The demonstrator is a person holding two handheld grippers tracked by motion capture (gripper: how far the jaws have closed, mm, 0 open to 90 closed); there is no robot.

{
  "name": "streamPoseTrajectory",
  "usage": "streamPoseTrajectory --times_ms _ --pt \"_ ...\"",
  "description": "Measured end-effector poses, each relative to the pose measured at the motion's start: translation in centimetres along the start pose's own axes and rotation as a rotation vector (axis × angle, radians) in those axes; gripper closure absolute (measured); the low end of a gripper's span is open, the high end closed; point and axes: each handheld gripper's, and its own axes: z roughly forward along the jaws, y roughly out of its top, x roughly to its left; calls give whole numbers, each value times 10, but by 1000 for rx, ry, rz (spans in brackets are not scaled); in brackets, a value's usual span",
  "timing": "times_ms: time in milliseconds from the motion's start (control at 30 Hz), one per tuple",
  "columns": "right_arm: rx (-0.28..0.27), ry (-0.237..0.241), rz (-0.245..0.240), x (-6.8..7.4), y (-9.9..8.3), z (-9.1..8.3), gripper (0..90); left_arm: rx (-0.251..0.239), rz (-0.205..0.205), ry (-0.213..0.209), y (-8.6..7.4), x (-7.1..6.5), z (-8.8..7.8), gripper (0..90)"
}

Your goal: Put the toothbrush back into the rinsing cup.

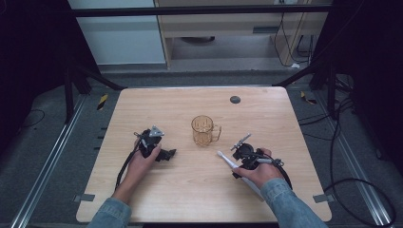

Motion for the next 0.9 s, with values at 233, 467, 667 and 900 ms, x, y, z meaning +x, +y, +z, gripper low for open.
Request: streamPoseTrajectory --times_ms 233,467,667,900 --pt "15 34 -8 -3 1 2 335 0 0 0 0 0 0 0" --pt "29 46 -9 -1 1 4 345 0 0 0 0 0 0 0" --pt "40 51 -8 -2 1 6 389 0 0 -1 0 0 0 0" --pt "61 68 -24 1 2 10 445 0 0 -1 0 0 0 0"
